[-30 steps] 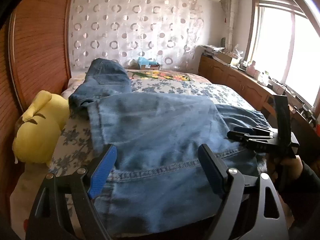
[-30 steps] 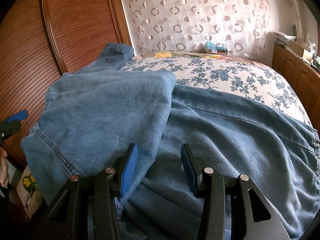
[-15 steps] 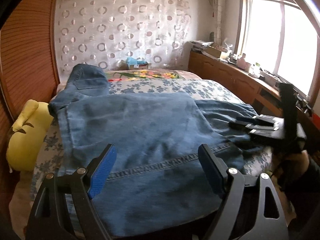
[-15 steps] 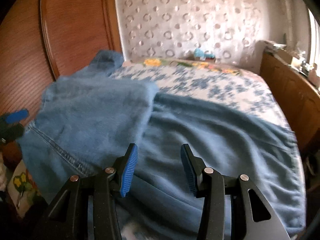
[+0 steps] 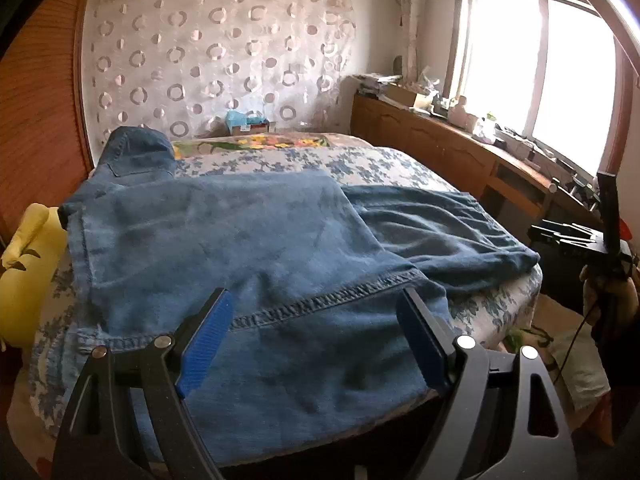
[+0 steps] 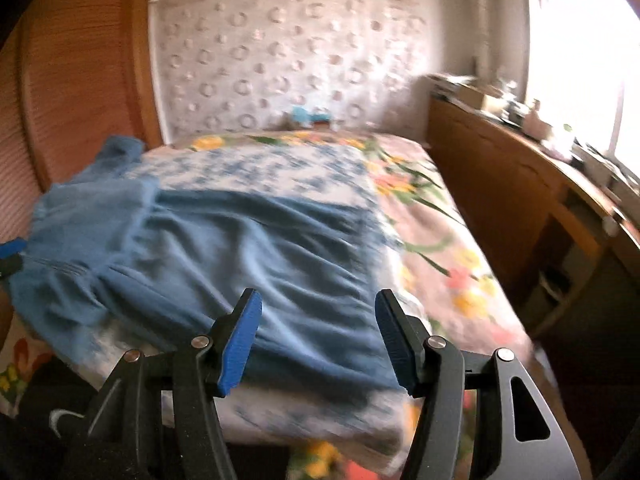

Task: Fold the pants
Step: 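Move the right gripper to the jeans leg edge and grasp it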

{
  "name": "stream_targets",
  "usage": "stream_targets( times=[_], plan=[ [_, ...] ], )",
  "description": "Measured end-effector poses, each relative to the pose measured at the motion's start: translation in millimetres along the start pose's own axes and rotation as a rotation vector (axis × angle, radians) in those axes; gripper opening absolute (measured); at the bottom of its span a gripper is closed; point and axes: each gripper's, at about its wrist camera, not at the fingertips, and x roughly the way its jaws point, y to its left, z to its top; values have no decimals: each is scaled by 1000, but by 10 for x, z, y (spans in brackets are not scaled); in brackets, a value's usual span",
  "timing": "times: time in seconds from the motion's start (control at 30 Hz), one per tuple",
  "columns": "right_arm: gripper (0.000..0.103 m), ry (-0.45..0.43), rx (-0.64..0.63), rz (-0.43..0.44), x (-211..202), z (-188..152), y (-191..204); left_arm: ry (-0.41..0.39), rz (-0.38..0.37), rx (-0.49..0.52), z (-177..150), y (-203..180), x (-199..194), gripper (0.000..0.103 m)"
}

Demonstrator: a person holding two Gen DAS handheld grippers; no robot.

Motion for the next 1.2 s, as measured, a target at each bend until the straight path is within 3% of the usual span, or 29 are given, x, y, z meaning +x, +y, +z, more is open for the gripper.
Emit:
stream_targets(
  times=[0.27,0.93,1.03,1.1,1.2],
  plan=[
    [61,59,87,-5,67,-209,-272,21,-3,8,-19,-61,76,84],
    [59,51,1,-11,134,-356,-164,48,-16,11,-105,-82,144,84],
    [45,45,-1,-4,146,-366,-211,46,-11,5,-104,-77,137,84],
    [31,48,3,-1,163,-362,-252,41,-13,1,-103,-72,126,84],
    [23,56,-11,5,166,-341,-263,37,-16,-6,-102,-54,119,84]
  ],
)
